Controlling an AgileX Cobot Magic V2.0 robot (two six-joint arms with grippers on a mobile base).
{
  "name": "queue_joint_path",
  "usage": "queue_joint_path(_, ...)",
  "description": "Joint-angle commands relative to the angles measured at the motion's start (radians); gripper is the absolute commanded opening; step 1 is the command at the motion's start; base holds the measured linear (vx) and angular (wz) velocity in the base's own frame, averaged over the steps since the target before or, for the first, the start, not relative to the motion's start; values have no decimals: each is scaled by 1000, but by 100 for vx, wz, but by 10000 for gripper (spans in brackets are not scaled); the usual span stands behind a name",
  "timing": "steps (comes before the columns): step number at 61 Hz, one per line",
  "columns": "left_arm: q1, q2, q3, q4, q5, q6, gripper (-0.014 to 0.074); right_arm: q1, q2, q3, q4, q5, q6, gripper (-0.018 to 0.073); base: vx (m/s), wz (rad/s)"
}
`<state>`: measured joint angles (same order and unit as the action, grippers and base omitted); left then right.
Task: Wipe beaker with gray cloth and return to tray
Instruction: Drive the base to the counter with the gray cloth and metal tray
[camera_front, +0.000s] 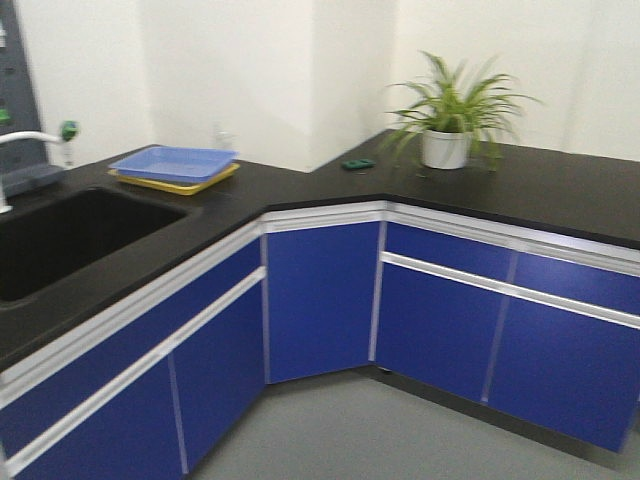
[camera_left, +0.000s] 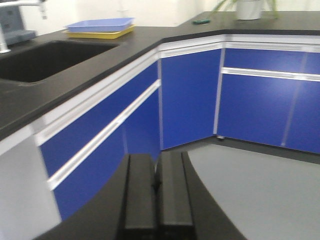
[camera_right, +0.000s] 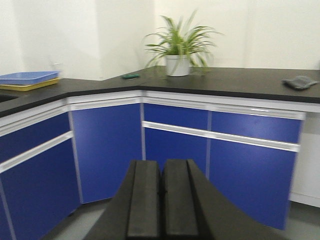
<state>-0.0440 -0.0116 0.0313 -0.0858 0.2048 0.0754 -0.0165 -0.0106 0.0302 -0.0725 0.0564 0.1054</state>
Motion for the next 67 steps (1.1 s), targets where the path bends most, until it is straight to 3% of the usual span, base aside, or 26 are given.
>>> queue_joint_path(1, -1, -13, -6, -4, -76, -8, -6, -3, -6, 15, -3, -82, -3, -8, -11, -56)
queue_joint_path(33, -1, -13, -6, -4, -76, -8, -6, -3, -6, 15, -3, -82, -3, -8, 0, -66)
queue_joint_path(67, -1, -13, -6, -4, -76, -8, -6, -3, -6, 15, -3, -82, -3, -8, 29, -62)
